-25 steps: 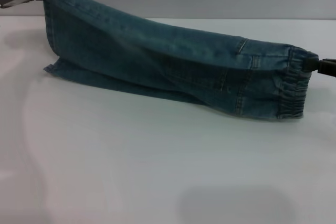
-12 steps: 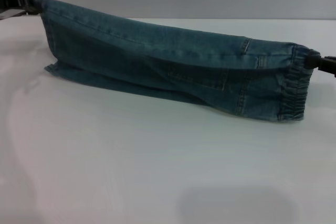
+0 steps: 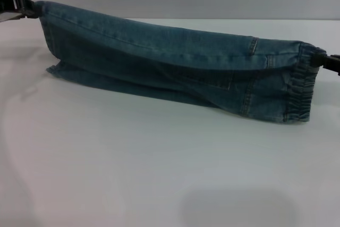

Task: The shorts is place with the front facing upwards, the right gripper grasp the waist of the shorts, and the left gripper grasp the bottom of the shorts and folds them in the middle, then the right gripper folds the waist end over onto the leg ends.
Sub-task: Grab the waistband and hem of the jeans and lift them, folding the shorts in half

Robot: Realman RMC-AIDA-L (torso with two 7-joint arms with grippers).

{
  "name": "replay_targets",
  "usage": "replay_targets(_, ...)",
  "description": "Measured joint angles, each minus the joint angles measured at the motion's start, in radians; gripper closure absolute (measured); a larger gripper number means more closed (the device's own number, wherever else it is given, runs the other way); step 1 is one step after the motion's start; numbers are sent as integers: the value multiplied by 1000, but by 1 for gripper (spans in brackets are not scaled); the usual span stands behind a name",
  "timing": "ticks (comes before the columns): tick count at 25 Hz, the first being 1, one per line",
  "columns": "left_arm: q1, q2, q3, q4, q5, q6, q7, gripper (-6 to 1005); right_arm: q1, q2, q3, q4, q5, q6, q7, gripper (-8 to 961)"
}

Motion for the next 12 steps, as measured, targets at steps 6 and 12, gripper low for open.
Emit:
replay_targets(6, 9, 3, -43, 31, -17, 50, 16, 886, 1, 7, 5, -3, 3, -2, -18, 952)
replay_targets(12, 23, 15, -63, 34, -46, 113, 26, 885, -3, 7, 4, -8, 3, -63, -46, 951)
